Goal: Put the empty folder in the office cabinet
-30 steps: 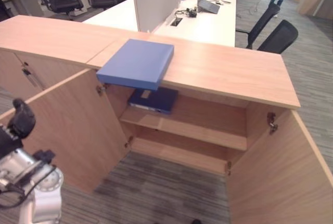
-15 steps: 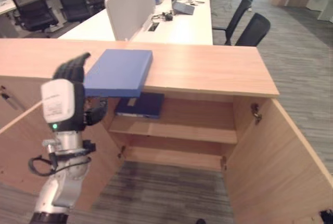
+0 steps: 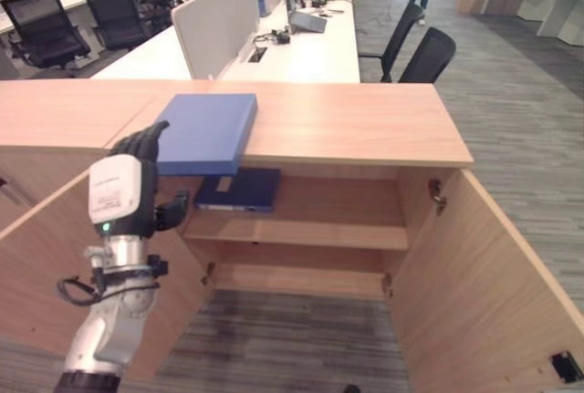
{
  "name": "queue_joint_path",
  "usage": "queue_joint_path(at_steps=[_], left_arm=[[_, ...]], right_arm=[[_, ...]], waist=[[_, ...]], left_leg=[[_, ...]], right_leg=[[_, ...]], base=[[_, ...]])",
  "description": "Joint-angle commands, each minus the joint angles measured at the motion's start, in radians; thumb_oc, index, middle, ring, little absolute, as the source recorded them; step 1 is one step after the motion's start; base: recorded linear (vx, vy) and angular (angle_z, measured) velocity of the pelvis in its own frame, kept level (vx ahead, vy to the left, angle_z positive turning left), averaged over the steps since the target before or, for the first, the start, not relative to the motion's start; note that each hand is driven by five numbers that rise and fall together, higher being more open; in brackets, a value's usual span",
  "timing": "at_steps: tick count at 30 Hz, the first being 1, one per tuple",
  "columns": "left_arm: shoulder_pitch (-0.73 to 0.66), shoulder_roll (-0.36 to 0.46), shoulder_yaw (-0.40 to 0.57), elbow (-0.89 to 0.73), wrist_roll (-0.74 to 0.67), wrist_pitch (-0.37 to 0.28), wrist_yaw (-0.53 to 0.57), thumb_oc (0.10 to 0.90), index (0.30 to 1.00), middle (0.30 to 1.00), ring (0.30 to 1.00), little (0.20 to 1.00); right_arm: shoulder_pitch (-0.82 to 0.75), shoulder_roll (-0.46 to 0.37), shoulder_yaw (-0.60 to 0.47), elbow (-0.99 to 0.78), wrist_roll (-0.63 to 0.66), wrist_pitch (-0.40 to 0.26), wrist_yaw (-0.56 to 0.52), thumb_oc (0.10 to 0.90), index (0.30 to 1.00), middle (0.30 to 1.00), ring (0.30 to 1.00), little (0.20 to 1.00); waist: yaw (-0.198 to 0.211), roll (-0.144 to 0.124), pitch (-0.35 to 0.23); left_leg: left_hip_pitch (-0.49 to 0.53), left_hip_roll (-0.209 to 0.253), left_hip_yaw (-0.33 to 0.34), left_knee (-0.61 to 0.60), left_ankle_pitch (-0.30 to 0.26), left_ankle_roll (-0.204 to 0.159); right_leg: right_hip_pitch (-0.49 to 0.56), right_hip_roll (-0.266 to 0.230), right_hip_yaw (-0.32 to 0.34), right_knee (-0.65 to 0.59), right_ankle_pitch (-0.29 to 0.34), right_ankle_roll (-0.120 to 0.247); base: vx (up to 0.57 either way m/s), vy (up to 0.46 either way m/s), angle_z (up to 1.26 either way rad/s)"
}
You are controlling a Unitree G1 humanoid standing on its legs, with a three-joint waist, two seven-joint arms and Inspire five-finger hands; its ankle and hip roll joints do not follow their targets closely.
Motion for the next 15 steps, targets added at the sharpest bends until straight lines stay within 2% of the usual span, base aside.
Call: queue_joint_path(at_steps=[1,5,10,15], left_arm=[[-0.161,0.156,0.029,0.003,0.048,0.002,0.045,0.800,0.900,0.900,0.900,0.900],[-0.190,0.176,0.008,0.036,0.072,0.015,0.047,0.800,0.900,0.900,0.900,0.900],[-0.254,0.231,-0.062,0.130,0.136,0.050,0.043,0.800,0.900,0.900,0.900,0.900],[-0.274,0.237,-0.084,0.150,0.149,0.058,0.042,0.800,0.900,0.900,0.900,0.900]], right_arm=[[-0.048,-0.009,0.031,0.013,-0.018,-0.014,0.005,0.800,0.900,0.900,0.900,0.900],[-0.050,-0.013,0.034,0.015,-0.021,-0.014,0.006,0.800,0.900,0.900,0.900,0.900],[-0.048,-0.026,0.025,0.026,-0.026,-0.013,0.002,0.800,0.900,0.900,0.900,0.900],[-0.046,-0.031,0.023,0.030,-0.029,-0.012,0.001,0.800,0.900,0.900,0.900,0.900]], waist=[[-0.007,-0.027,-0.032],[-0.011,-0.026,-0.032],[-0.021,-0.023,-0.038],[-0.024,-0.023,-0.039]], left_leg=[[0.007,0.007,-0.015,-0.008,-0.099,-0.042],[0.011,0.007,-0.011,-0.008,-0.101,-0.040],[0.018,0.005,-0.002,-0.008,-0.104,-0.038],[0.020,0.006,-0.001,-0.008,-0.104,-0.038]], right_leg=[[0.133,-0.064,0.005,0.008,-0.138,0.113],[0.135,-0.064,0.008,0.008,-0.138,0.114],[0.136,-0.062,0.021,0.008,-0.139,0.116],[0.137,-0.061,0.023,0.008,-0.139,0.117]], base=[[0.00,0.000,0.00],[0.00,0.001,-0.02],[-0.01,0.007,-0.08],[0.00,0.001,-0.04]])
